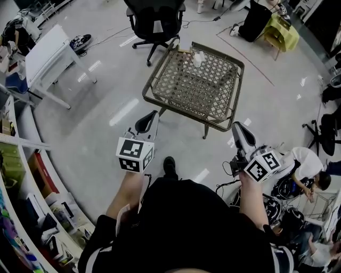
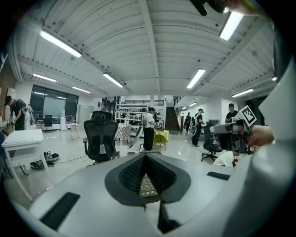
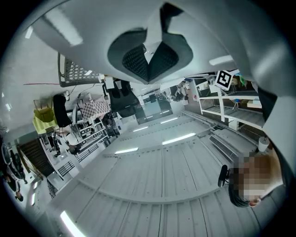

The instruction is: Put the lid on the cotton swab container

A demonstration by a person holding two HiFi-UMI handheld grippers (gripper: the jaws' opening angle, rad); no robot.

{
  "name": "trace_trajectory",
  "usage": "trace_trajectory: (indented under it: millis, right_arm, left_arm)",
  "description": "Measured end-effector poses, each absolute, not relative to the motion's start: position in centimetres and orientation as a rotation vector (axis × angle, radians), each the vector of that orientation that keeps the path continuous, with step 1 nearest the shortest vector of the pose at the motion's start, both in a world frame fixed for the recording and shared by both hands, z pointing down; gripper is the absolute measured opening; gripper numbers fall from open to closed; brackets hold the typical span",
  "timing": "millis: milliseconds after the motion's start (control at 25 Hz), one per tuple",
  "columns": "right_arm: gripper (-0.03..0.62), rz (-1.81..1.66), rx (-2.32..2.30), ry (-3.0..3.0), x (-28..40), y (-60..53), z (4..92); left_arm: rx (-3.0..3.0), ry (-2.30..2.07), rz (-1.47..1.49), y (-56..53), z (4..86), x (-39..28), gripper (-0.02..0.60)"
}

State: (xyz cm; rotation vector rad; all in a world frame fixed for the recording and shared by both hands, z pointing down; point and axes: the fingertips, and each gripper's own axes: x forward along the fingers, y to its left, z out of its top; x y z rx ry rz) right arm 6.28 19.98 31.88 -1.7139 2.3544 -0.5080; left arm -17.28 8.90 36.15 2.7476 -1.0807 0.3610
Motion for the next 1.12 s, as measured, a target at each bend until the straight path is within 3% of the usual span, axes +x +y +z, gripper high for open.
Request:
trace_trajectory:
  millis: [480, 1120]
  right_arm:
    - [0.011, -0.553, -1.72, 2.374, 3.8, 11.1, 32.4]
    - [0.011, -0.651, -1.687, 2.29, 10.5, 5.2, 35.1]
  left_arm:
    - [2.745, -1.032, 0.382, -0.5, 37.1, -18.4, 0.006]
    - [2.738, -0.934, 0.49, -4.2, 39.5, -11.1, 0.006]
